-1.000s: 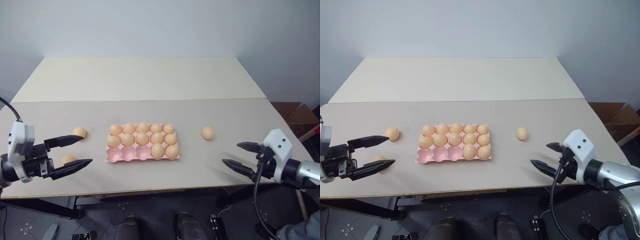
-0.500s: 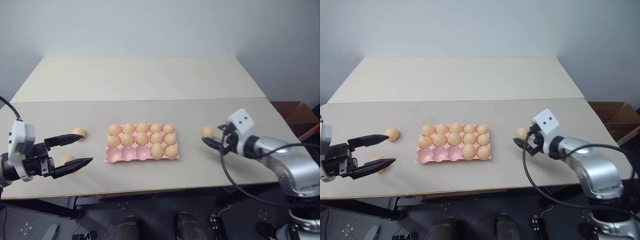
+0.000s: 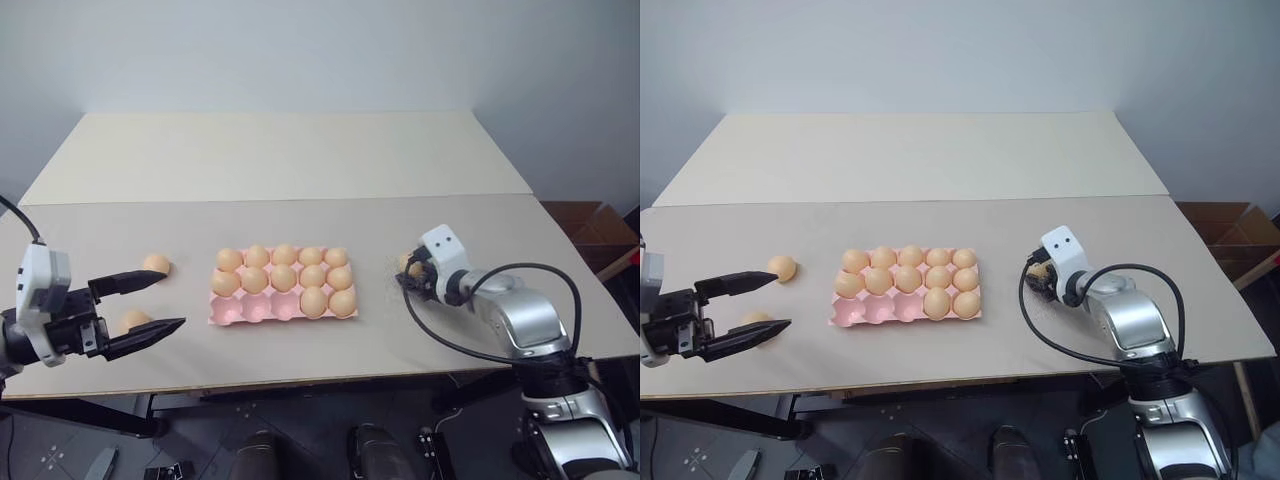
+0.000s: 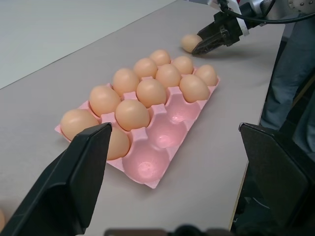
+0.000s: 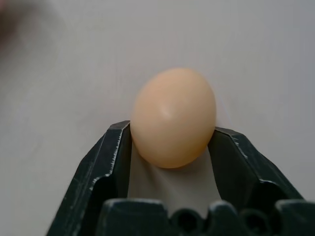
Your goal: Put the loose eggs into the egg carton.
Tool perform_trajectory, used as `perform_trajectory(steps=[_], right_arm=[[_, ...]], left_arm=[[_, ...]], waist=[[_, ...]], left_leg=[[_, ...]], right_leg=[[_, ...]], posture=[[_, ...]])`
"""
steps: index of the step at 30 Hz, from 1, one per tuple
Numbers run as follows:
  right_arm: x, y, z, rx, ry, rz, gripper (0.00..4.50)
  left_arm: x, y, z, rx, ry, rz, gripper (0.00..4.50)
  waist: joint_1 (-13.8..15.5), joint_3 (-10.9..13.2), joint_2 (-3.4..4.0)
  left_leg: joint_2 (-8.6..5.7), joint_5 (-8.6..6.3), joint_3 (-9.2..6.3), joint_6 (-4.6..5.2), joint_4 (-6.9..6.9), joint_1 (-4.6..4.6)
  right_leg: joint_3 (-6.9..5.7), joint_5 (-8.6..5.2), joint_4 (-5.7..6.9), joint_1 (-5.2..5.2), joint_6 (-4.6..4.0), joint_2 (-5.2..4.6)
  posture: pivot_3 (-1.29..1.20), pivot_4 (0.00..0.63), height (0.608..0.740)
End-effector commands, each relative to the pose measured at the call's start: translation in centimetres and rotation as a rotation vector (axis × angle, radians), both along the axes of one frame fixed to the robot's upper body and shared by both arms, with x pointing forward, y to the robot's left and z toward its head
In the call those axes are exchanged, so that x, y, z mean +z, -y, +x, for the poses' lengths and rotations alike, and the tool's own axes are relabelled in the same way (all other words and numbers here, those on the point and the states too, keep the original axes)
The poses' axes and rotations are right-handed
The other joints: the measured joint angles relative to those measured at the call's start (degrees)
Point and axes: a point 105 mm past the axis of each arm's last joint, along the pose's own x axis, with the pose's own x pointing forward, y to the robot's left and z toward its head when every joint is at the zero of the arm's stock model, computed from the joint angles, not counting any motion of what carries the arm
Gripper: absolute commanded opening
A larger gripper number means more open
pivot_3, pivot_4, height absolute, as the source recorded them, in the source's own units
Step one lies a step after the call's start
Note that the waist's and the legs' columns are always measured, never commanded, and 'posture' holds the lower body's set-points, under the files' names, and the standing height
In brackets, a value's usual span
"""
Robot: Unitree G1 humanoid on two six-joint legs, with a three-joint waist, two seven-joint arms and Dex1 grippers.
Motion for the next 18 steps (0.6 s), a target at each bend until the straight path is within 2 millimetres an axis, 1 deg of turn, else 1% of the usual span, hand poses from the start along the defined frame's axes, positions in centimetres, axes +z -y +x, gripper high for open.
perform_trajectory(steps=[1,4,6,8,9,10,12,14,15,18], right_arm=[[3.6,-0.9,-0.8,0.058,0.126,0.007,1.9],[5.3,-2.6,-2.1,0.14,0.165,0.041,1.9],[6.7,-4.4,-3.2,0.23,0.2,0.065,1.9],[7.5,-5.9,-4.2,0.307,0.212,0.093,1.9],[7.9,-7.8,-5.4,0.417,0.214,0.113,1.9],[8.0,-9.2,-6.4,0.497,0.21,0.127,1.9],[7.7,-11.4,-7.5,0.589,0.199,0.139,1.9],[7.1,-13.2,-7.8,0.644,0.191,0.132,1.9],[6.9,-13.8,-7.9,0.659,0.187,0.13,1.9],[5.4,-16.1,-7.9,0.714,0.153,0.079,1.9]], left_arm=[[1.0,0.0,-0.5,-0.001,0.042,0.02,4.5],[1.0,-0.1,-0.6,0.003,0.04,0.021,4.5],[1.0,-0.2,-0.6,0.006,0.039,0.022,4.5],[1.0,-0.2,-0.6,0.008,0.039,0.022,4.5],[1.0,-0.3,-0.6,0.009,0.038,0.023,4.5],[1.0,-0.3,-0.6,0.01,0.037,0.022,4.5],[1.0,-0.4,-0.7,0.011,0.034,0.023,4.5],[0.9,-0.4,-0.6,0.012,0.033,0.023,4.5],[0.9,-0.4,-0.5,0.013,0.033,0.023,4.5],[0.9,-0.4,-0.4,0.014,0.034,0.022,4.5]], waist=[[0.01,0.0,0.0],[0.02,0.0,0.0],[0.06,0.0,0.01],[0.06,0.0,0.01],[0.05,0.0,0.01],[0.02,0.0,0.01],[-0.24,0.0,0.01],[-0.26,-0.01,0.01],[-0.21,-0.01,0.01],[-0.12,-0.01,0.0]], left_leg=[[0.0,0.0,0.02,0.0,0.0,-0.02],[0.02,0.0,0.02,0.0,0.0,0.0],[0.03,0.0,0.01,0.0,0.0,0.03],[0.04,0.0,0.01,0.0,0.0,0.05],[0.04,0.0,0.01,0.0,0.0,0.05],[0.03,0.0,0.02,0.0,0.0,0.04],[0.05,0.0,0.02,0.0,0.0,0.04],[0.08,0.0,0.01,0.0,0.0,0.05],[0.07,0.0,0.01,0.0,0.0,0.07],[0.03,0.01,0.04,-0.01,0.0,0.07]], right_leg=[[0.02,0.01,0.0,-0.03,0.01,0.0],[0.01,0.02,0.03,-0.04,0.01,0.01],[0.0,0.01,0.05,-0.03,0.0,0.01],[0.0,0.0,0.06,-0.02,0.0,0.02],[0.0,0.0,0.05,-0.02,0.0,0.01],[0.0,0.0,0.04,-0.02,0.0,0.01],[0.01,0.0,0.04,-0.03,0.0,0.02],[0.0,0.0,0.06,-0.04,-0.01,0.04],[-0.01,-0.01,0.08,-0.03,-0.03,0.04],[0.0,-0.01,0.07,-0.02,-0.05,-0.01]], posture=[[0.0,0.15,0.74],[0.0,0.15,0.74],[0.0,0.15,0.74],[0.0,0.15,0.74],[0.0,0.15,0.74],[0.0,0.15,0.74],[0.0,0.15,0.74],[0.0,0.15,0.74],[0.0,0.15,0.74],[0.0,0.15,0.74]])
